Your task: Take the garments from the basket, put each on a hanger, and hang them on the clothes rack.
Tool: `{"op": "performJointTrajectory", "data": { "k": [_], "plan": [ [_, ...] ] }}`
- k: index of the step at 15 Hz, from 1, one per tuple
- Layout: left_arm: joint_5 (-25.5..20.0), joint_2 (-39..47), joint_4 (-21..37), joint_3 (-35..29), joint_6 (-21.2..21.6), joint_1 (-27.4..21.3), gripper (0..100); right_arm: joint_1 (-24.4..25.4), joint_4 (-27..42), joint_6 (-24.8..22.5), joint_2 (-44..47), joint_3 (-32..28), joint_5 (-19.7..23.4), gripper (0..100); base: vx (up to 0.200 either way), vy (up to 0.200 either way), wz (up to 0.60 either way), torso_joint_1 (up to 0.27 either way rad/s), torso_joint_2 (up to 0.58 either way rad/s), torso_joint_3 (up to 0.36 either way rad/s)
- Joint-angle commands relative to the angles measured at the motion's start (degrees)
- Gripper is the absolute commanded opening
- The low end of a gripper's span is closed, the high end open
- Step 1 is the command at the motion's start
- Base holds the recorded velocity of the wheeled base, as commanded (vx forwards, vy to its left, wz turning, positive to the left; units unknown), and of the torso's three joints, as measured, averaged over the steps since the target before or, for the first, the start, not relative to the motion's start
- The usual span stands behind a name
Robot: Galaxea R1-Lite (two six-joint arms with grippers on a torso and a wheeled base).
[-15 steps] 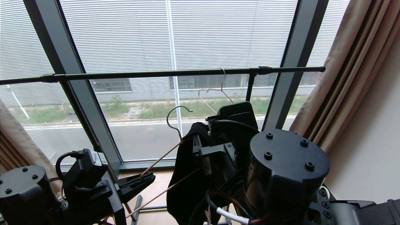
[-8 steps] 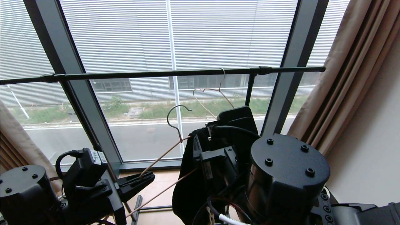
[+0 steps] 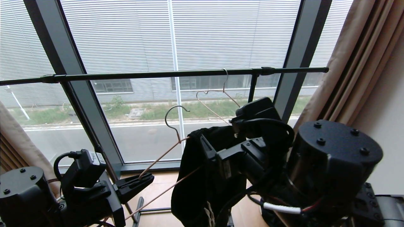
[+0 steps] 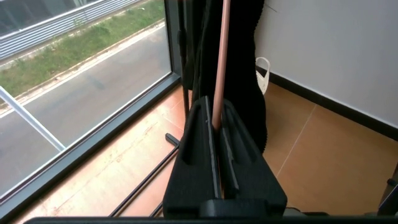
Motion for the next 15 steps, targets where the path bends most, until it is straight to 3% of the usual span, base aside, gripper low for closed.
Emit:
{"op": "performJointTrajectory", "data": {
  "k": [1, 4, 5, 6, 7, 9, 11, 12, 15],
  "plan": [
    [-0.19, -0.52, -0.04, 0.85, 0.26, 0.15, 0, -4.66, 0.31, -2.76, -6.62, 4.69, 5.81, 100, 0.000, 0.000, 0.00, 0.000, 0.00, 0.000],
    [-0.28, -0.61, 0.05, 1.21, 0.35, -0.20, 0, -11.25, 3.82, -8.30, -8.55, 6.01, 16.71, 100, 0.000, 0.000, 0.00, 0.000, 0.00, 0.000],
    [-0.37, -0.52, 0.05, 1.47, 0.43, -0.29, 0, -15.38, 8.22, -9.88, -9.87, 4.95, 23.04, 100, 0.000, 0.000, 0.00, 0.000, 0.00, 0.000],
    [-1.42, -0.70, 0.05, 1.91, 1.14, -0.37, 0, -20.92, 17.53, -12.60, -11.19, 1.00, 33.58, 100, 0.000, 0.000, 0.00, 0.000, 0.00, 0.000],
    [-3.09, -0.78, 0.05, 2.52, 2.81, -0.37, 0, -24.61, 26.59, -15.68, -11.98, -3.22, 41.49, 100, 0.000, 0.000, 0.00, 0.000, 0.00, 0.000],
    [-3.97, -0.78, 0.05, 2.52, 5.35, -0.46, 0, -28.66, 44.43, -20.51, -11.98, -12.71, 53.62, 100, 0.000, 0.000, 0.00, 0.000, 0.00, 0.000],
    [-3.88, -1.05, 0.05, 2.52, 5.35, -1.95, 0, -30.77, 54.36, -25.96, -10.75, -19.57, 59.51, 100, 0.000, 0.000, 0.00, 0.000, 0.00, 0.000],
    [-3.88, -1.49, 0.05, 2.52, 5.35, -2.83, 0, -32.52, 61.30, -31.59, -6.88, -25.28, 64.70, 100, 0.000, 0.000, 0.00, 0.000, 0.00, 0.000],
    [-3.79, -1.75, 0.05, 2.52, 5.09, -4.15, 0, -32.61, 76.24, -43.10, 3.05, -36.71, 68.13, 100, 0.000, 0.000, 0.00, 0.000, 0.00, 0.000]
  ]
}}
